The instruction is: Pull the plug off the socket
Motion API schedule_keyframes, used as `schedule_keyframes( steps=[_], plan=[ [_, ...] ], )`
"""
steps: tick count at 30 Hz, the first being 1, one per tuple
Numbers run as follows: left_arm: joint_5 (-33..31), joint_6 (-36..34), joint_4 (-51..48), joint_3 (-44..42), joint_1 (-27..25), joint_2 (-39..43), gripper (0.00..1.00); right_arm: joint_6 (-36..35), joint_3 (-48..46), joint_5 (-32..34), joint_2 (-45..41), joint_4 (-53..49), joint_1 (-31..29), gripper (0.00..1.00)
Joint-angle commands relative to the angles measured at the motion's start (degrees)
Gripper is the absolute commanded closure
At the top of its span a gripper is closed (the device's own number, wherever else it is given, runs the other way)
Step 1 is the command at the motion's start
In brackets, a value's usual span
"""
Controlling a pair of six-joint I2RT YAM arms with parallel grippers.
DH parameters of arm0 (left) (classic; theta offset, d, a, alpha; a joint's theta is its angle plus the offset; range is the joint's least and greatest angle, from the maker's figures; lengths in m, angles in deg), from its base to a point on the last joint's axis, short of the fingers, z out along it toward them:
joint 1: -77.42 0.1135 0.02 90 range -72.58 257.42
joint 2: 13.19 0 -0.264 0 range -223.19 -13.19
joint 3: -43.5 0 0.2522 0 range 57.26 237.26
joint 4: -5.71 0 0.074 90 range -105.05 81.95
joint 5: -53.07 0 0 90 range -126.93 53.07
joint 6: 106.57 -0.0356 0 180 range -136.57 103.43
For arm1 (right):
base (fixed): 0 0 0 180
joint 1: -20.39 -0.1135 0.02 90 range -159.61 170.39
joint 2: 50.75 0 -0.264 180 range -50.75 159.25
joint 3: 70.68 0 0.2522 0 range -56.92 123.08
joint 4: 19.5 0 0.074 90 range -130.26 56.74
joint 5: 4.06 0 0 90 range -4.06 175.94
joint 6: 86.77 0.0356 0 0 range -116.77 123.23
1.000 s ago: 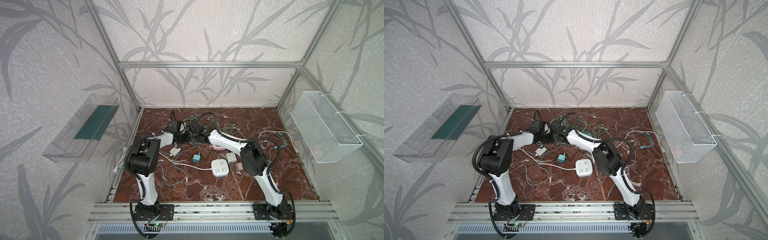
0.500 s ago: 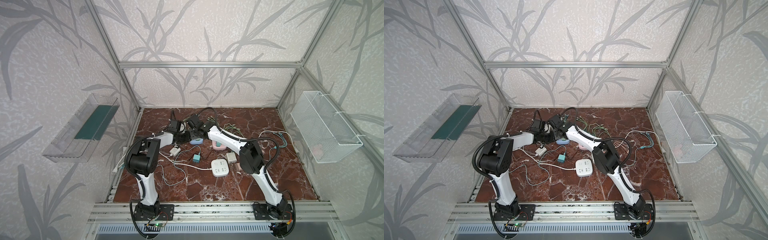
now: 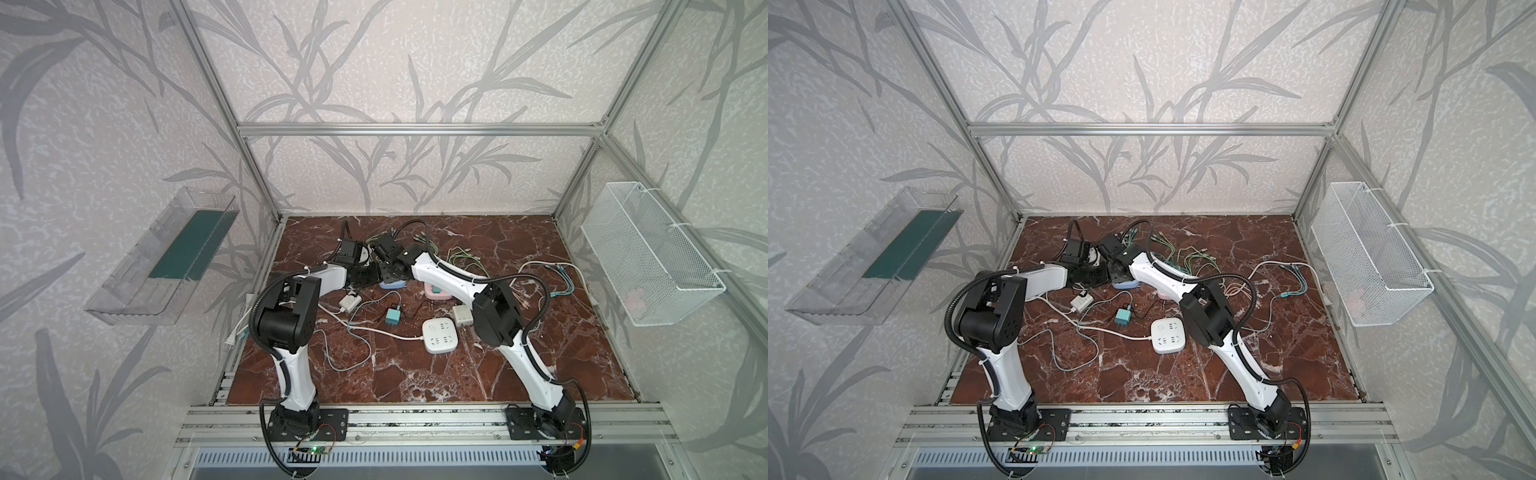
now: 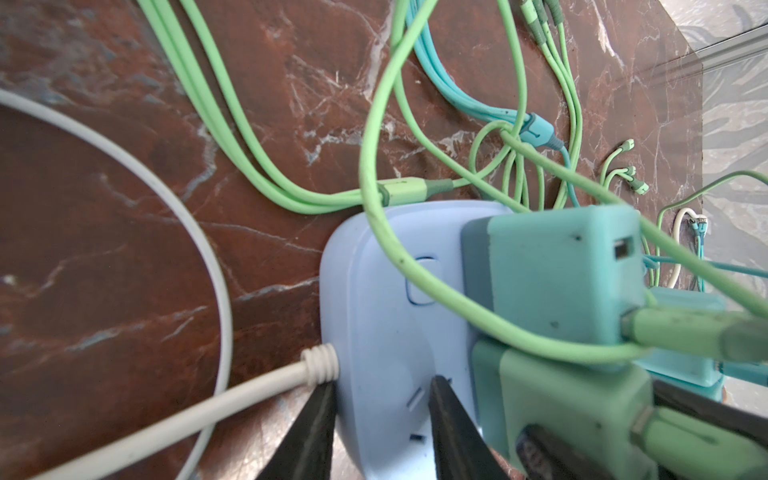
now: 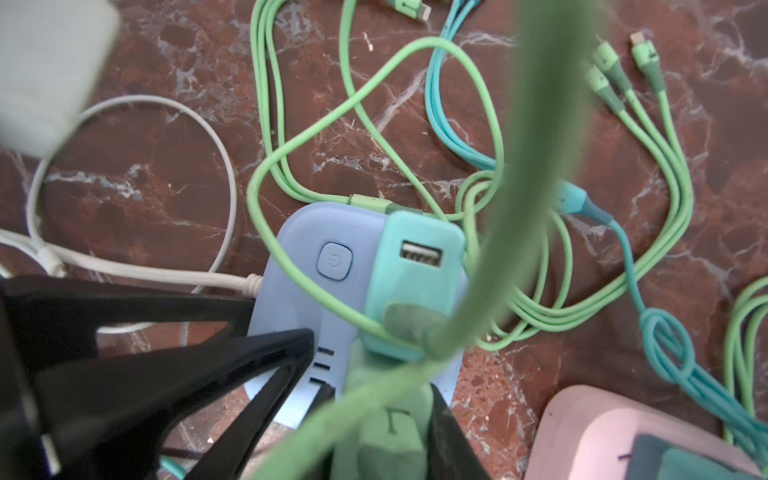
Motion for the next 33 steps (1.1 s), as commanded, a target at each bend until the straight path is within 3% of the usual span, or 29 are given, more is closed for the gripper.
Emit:
schedule_keyframes(
  steps=[1, 15, 21, 26, 33],
  plan=[
    [-4.58, -1.63, -6.40, -1.67, -0.04, -2.94, 0.62, -1.06, 2.57, 0.19, 0.20, -2.84, 0.17, 0.73],
    [-5.04, -1.98, -7.00, -0.75, -0.12, -4.07, 0.62, -1.97, 5.02, -0.05, -1.33, -4.35, -0.70, 0.82],
    [0.09, 0.37, -2.63, -3.32, 2.73, 0.46, 0.54, -2.14, 4.50, 1.18, -0.16, -5.68, -0.58, 0.83],
    [1.07, -2.21, -6.39, -1.13, 5.05, 2.16, 0.53, -2.62, 3.15, 0.55, -0.31, -4.93, -0.08, 0.83],
    [5.97, -2.86, -3.43, -0.05, 5.22, 0.66, 0.53, -4.38, 3.07, -1.37, -0.01, -3.79, -0.07, 0.84]
  ],
)
